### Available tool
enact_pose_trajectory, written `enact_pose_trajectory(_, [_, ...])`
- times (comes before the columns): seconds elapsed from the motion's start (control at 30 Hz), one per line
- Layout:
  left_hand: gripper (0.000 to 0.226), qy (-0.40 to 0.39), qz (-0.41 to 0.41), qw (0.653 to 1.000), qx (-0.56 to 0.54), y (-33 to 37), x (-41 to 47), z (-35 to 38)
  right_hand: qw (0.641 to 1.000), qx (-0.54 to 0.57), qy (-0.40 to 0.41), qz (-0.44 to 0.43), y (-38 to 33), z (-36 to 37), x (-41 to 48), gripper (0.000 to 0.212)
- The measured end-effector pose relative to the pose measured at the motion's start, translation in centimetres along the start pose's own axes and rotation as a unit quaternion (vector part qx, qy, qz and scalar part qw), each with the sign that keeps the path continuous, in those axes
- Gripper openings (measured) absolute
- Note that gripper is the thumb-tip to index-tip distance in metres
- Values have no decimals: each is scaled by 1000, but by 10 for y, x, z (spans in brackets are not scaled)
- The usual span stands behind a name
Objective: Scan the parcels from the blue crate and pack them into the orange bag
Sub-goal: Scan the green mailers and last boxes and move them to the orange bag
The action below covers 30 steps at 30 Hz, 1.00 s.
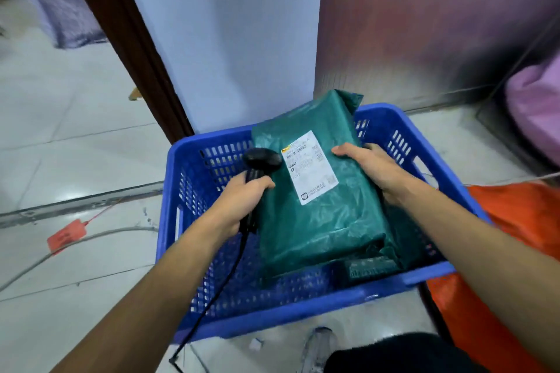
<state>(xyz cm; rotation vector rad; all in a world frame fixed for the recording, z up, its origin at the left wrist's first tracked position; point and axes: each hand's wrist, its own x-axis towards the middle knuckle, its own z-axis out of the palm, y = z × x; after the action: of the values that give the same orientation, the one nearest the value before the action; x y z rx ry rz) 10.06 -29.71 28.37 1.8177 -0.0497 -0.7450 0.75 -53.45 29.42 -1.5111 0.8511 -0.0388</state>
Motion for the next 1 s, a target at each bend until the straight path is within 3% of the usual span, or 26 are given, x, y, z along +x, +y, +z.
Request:
enact_pose_trajectory(0.07, [6, -11, 37, 999, 12, 26, -20, 5, 1000, 1, 4, -24, -25, -17, -28, 91])
enact_pose_trajectory(0.2, [13, -20, 104, 994, 0, 68, -60, 16, 996, 29, 28, -79, -69, -57, -88, 70])
enact_pose_trajectory(0.33, [32, -46, 161, 986, -5, 102, -104, 31, 993, 61, 8, -104, -95, -95, -148, 69])
enact_pose_trajectory(0.4, [26, -53, 199, 978, 9, 116, -128, 43, 988, 70, 23, -136, -102, -112, -179, 70])
enact_pose_trajectory(0.47, [28, -56, 238, 969, 36, 130, -154, 56, 979, 76, 50, -180, -104, -130, -209, 66])
enact_pose_trajectory(0.57, [53, -61, 271, 959, 53, 146, -184, 68, 971, 82, 82, -210, -100, -153, -242, 69])
enact_pose_trajectory(0.8, [57, -75, 357, 927, 93, 176, -236, 113, 961, 121, 110, -225, -59, -205, -324, 39])
enact_pose_trajectory(0.87, [52, -82, 368, 919, 114, 176, -248, 131, 959, 113, 134, -223, -43, -218, -340, 42])
enact_pose_trajectory(0.97, [40, -89, 382, 909, 143, 165, -259, 155, 955, 101, 163, -228, -15, -233, -357, 77])
enact_pose_trajectory(1.0, [35, -94, 384, 905, 155, 160, -260, 162, 954, 92, 168, -230, -6, -236, -361, 79])
